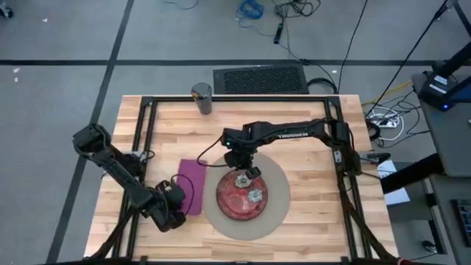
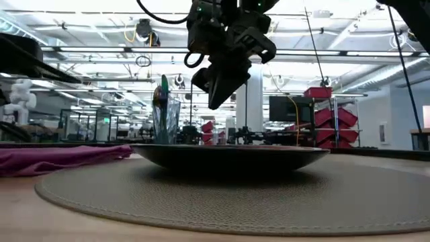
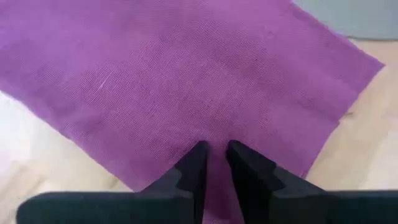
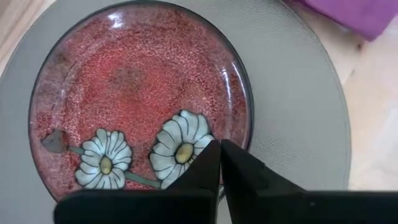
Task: Set table place
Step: Move the pink napkin to the middle left of the table, then put the blue fork on the pink napkin
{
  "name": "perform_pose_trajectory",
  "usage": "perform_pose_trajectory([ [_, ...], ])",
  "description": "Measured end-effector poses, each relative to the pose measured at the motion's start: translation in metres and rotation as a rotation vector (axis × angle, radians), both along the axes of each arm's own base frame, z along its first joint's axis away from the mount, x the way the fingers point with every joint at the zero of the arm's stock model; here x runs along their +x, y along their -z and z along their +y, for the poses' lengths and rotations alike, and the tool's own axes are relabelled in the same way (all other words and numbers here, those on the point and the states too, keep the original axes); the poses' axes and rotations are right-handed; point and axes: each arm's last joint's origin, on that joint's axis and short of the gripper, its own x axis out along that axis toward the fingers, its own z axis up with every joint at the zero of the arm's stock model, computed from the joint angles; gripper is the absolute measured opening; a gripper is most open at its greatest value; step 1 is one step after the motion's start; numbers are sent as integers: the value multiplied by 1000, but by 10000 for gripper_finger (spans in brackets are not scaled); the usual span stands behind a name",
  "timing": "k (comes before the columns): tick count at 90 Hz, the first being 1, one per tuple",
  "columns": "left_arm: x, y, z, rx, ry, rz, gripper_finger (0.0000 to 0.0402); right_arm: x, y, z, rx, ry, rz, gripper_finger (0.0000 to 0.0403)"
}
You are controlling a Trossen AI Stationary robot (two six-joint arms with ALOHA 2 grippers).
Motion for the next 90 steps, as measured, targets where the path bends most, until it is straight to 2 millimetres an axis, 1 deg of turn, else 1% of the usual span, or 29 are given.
perform_pose_trajectory([
  [22,0,0,-2,-18,-13,-10,56,0,0,0,-4,-11,-8,0],
  [38,3,-1,1,52,-13,-70,56,2,-2,0,-7,-13,-30,0],
  [50,3,-3,3,83,-13,-73,56,2,-2,0,-7,-12,-31,0],
  [74,10,-19,-5,95,28,-83,56,2,-2,0,-6,-7,-32,0],
  [82,12,-28,-6,143,29,-87,56,3,-3,-1,-16,-3,-40,0],
  [90,13,-38,-5,216,28,-81,56,1,-9,-2,-58,8,-60,0],
])
